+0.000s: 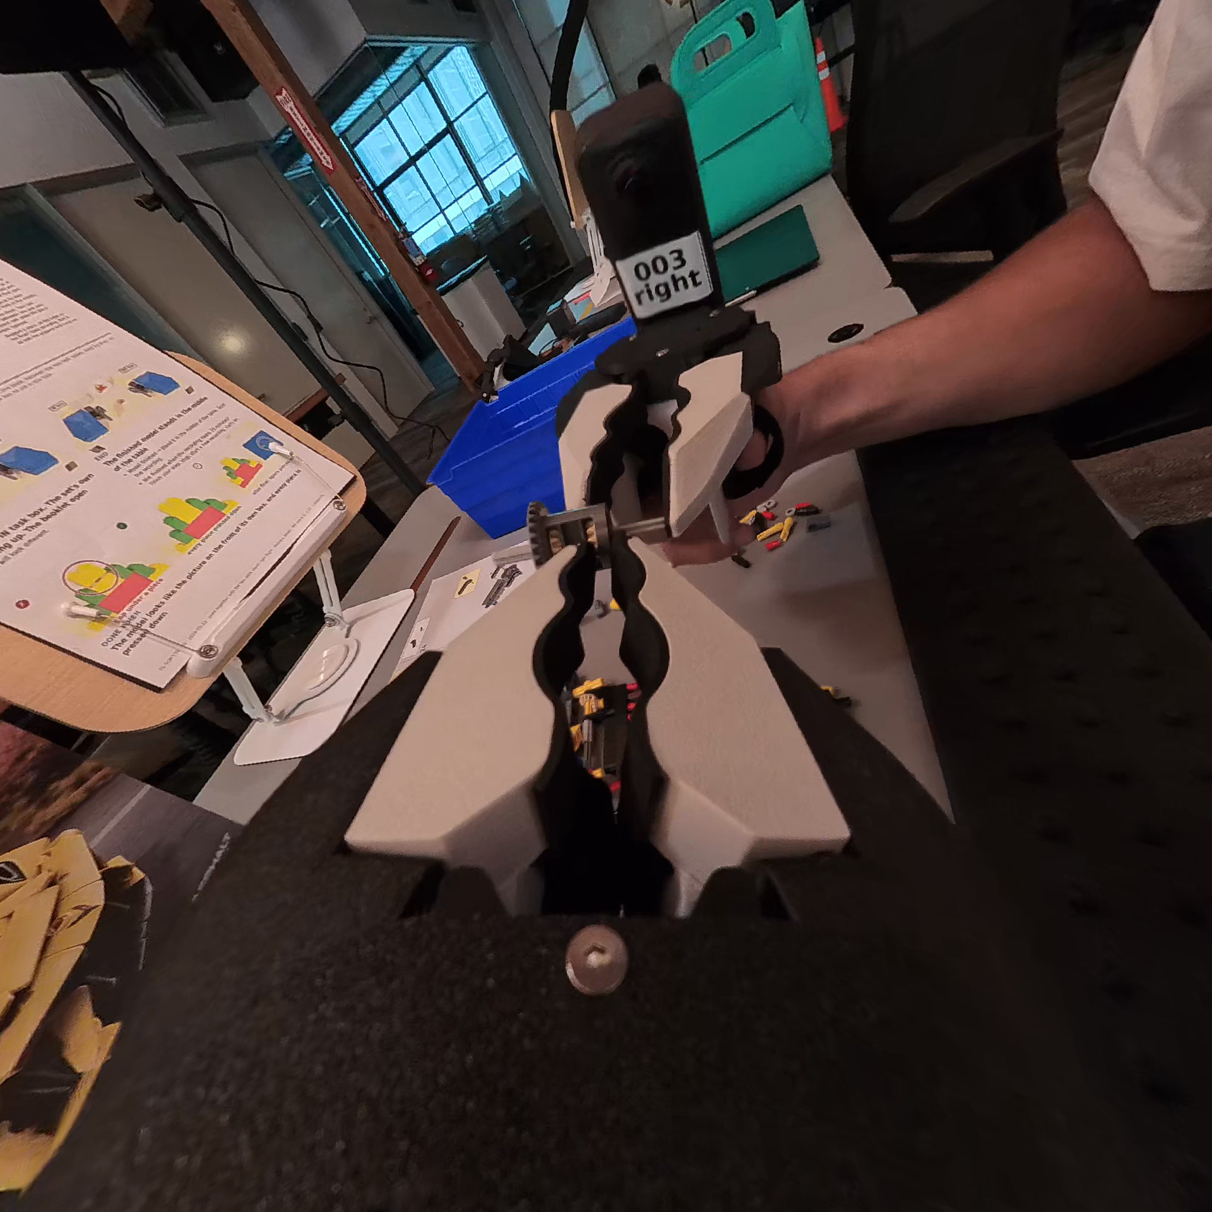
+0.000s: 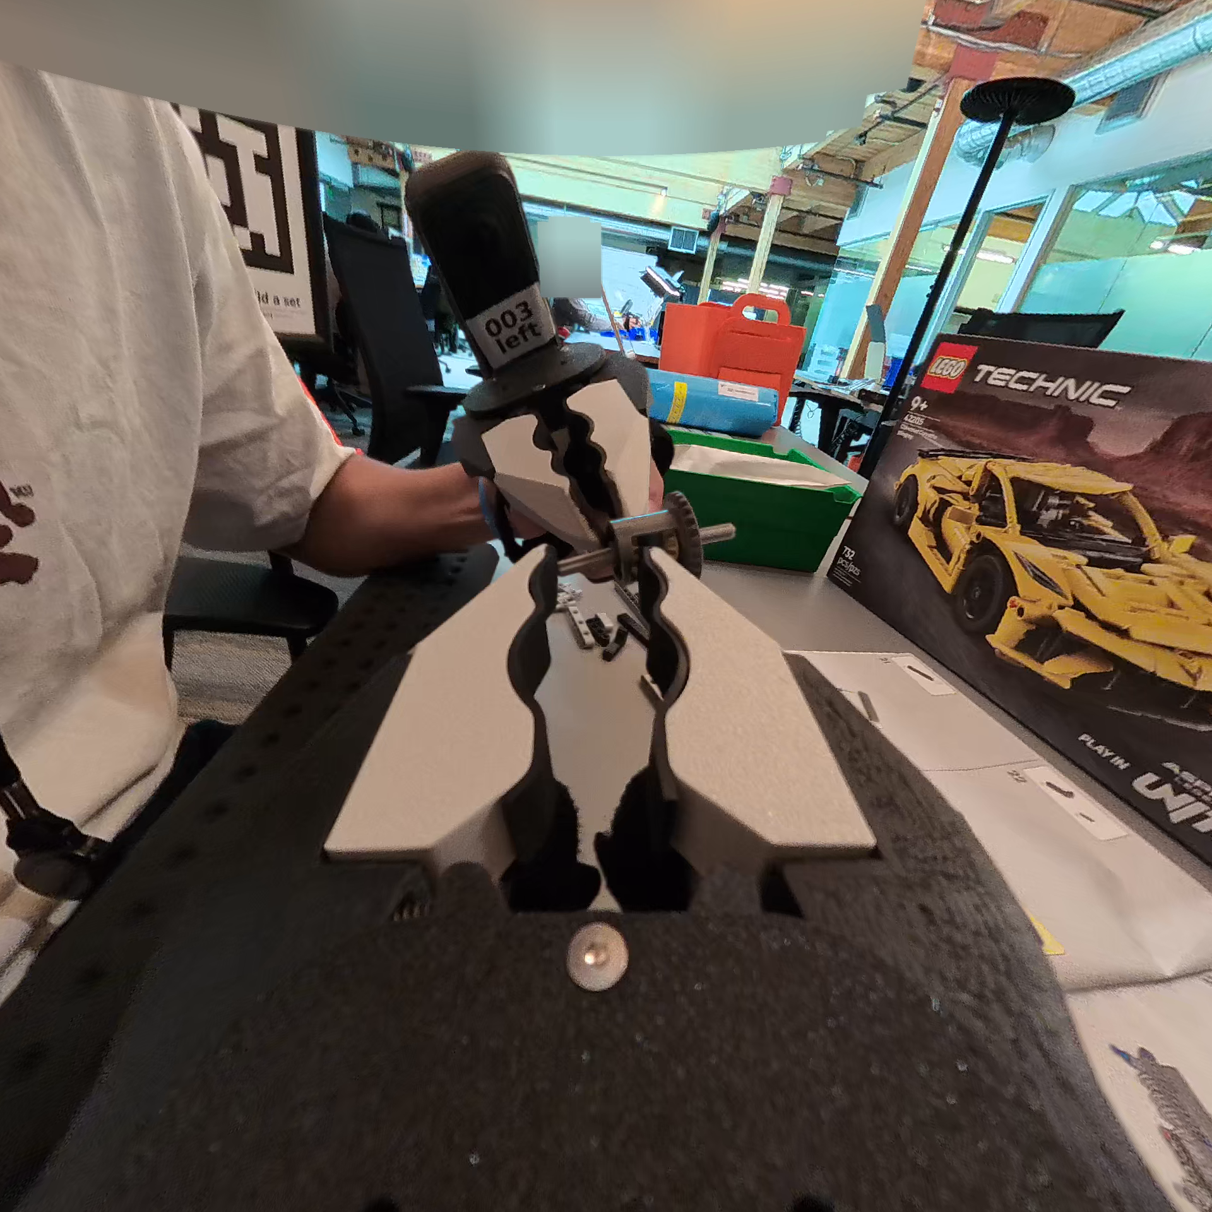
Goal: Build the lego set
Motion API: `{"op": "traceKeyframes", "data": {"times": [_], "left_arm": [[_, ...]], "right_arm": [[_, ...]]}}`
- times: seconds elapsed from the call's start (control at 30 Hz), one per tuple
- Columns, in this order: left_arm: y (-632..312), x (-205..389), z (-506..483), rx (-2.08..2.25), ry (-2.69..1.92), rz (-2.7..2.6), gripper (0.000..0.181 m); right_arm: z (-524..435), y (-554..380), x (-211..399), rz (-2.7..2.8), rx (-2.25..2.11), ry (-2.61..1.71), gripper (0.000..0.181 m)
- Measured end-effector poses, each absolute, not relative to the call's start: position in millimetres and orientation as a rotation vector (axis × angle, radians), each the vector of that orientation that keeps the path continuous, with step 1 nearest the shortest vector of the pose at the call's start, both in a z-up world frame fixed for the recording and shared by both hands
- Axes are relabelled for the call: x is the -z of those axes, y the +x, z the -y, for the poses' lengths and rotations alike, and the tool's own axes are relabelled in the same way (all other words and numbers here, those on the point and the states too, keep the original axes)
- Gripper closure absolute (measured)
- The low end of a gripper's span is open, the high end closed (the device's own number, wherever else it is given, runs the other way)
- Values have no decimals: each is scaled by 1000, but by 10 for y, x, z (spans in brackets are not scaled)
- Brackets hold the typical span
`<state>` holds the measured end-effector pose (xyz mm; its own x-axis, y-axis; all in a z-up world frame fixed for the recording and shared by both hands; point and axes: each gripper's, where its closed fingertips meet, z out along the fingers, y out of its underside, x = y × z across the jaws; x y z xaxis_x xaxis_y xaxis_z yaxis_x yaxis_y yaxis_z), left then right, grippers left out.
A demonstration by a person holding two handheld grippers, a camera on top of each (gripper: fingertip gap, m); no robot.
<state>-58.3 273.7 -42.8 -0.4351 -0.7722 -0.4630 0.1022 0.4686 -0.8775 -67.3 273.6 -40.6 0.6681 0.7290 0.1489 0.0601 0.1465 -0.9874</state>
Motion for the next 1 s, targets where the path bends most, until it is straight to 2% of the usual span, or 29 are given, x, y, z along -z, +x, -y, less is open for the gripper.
{"op": "traceKeyframes", "data": {"times": [0.2,0.37,0.63,1.0], "left_arm": [[-559,430,-2798,1114,-596,-1710,179],[-562,455,-2769,1145,-598,-1718,179],[-477,481,-2886,1080,-656,-1670,179],[-478,543,-2852,1092,-646,-1698,179]], "right_arm": [[-2763,-641,418,717,-534,-1385,157],[-2767,-596,405,702,-517,-1383,171],[-2825,-568,528,714,-419,-1456,154],[-2848,-555,628,756,-338,-1507,159]]}}
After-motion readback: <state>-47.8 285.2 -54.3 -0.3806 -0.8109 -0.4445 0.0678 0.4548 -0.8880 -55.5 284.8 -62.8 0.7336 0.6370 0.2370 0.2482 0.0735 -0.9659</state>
